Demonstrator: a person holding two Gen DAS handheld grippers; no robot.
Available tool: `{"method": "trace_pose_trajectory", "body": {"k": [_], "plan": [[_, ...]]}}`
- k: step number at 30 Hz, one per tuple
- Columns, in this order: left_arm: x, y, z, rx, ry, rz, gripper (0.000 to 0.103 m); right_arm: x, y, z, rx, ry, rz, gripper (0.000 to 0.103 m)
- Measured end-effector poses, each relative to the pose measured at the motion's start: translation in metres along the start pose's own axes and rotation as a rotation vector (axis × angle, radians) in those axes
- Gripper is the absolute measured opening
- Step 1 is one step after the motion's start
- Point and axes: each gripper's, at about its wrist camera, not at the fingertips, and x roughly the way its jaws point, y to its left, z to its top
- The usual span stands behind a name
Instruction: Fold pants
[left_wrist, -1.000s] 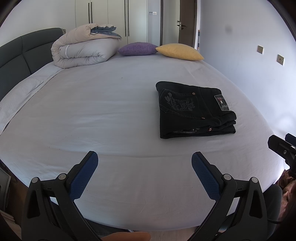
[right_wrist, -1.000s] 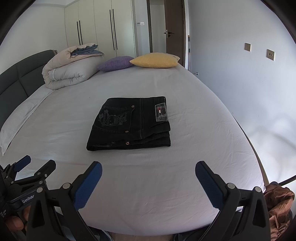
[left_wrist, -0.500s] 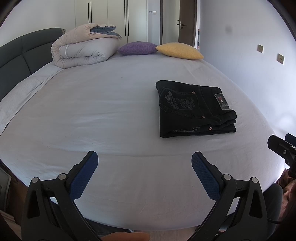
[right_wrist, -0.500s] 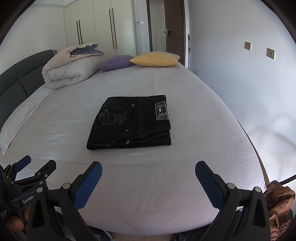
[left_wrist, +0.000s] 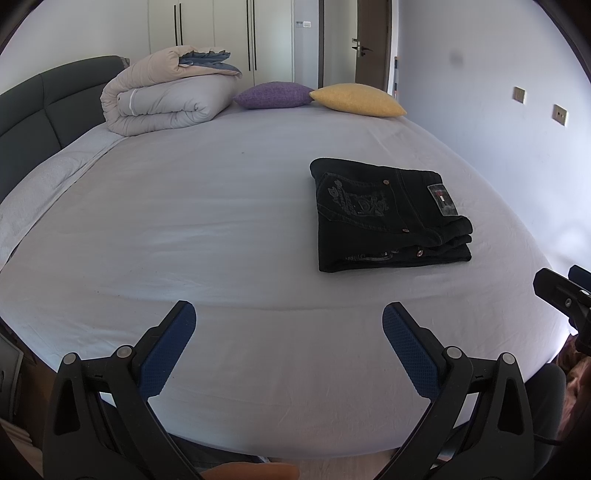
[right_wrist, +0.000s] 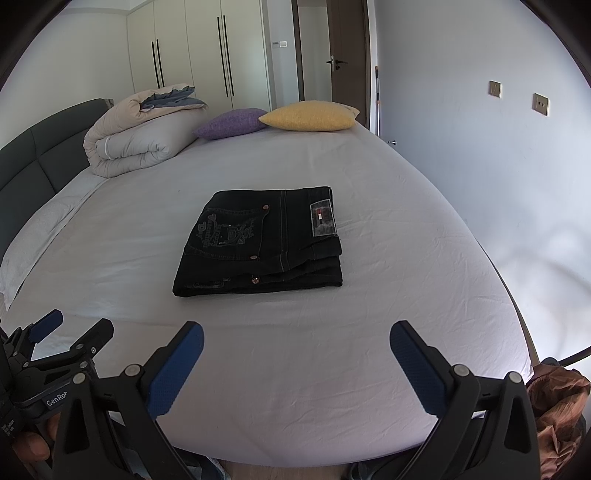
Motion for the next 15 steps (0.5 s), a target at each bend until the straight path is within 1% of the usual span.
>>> {"method": "trace_pose_trajectory", "body": {"k": [10, 15], "plan": [[0.003, 0.005, -0.006, 0.01, 0.007, -0.007, 0.103, 0.001, -0.001, 0.0, 0.001, 0.003, 0.001, 0.103], [0.002, 0.012, -0.009, 0.019, 0.0, -0.001, 0.103, 0.0, 0.003, -0.009, 0.004, 0.005, 0.002, 0.103]]}}
